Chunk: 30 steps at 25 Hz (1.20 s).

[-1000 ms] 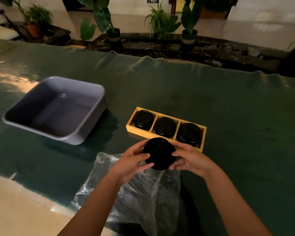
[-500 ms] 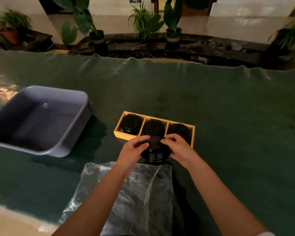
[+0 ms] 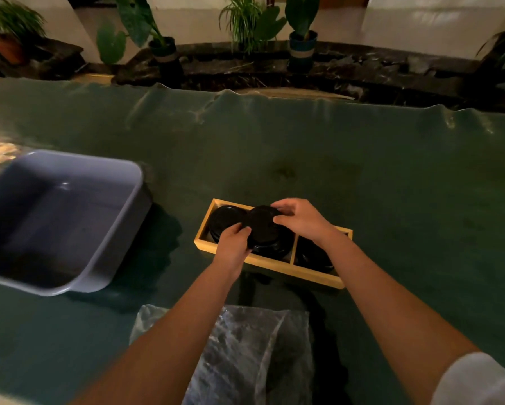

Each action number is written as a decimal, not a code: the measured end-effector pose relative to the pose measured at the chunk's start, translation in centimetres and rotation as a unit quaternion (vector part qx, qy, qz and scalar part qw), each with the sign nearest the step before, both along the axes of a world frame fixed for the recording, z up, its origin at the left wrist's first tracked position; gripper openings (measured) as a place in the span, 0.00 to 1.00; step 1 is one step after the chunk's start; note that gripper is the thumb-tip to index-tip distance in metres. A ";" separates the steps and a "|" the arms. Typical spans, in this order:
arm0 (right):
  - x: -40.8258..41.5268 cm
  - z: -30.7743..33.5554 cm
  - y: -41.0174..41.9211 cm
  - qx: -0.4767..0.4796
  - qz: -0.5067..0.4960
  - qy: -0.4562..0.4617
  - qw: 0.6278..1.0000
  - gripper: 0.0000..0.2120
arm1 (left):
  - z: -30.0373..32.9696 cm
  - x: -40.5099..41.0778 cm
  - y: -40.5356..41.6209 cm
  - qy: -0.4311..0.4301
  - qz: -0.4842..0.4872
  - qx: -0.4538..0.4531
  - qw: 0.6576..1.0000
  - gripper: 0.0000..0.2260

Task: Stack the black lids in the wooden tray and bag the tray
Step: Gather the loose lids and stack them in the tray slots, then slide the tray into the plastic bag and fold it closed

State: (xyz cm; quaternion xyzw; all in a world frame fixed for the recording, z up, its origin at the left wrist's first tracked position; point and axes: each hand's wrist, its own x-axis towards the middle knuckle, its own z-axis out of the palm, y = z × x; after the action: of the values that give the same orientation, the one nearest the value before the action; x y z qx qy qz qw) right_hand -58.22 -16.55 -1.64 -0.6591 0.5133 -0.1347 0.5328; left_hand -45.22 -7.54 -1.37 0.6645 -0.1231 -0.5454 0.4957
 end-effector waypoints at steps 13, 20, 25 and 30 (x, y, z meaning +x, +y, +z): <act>-0.7 -3.1 -0.7 -0.104 -0.012 0.130 0.986 0.19 | -3.9 -0.3 -0.1 -0.153 0.013 0.068 0.986 0.12; -3.7 -0.5 8.3 -0.219 -0.178 0.055 0.958 0.12 | 1.8 4.5 6.6 -0.148 -0.061 -0.082 0.984 0.06; -2.8 -3.5 20.4 0.090 0.000 0.232 0.969 0.28 | 1.2 12.3 16.8 -0.403 -0.059 0.017 0.913 0.09; 0.0 -6.1 24.9 0.117 -0.201 0.123 0.965 0.11 | -0.1 15.4 23.3 -0.211 -0.172 0.175 0.946 0.21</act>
State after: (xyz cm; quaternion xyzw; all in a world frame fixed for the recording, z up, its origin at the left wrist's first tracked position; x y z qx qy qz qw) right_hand -58.21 8.34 -7.79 -0.4871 0.7087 -0.0960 0.5014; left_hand -29.80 15.79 -1.51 0.8096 -0.2402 -0.4822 0.2330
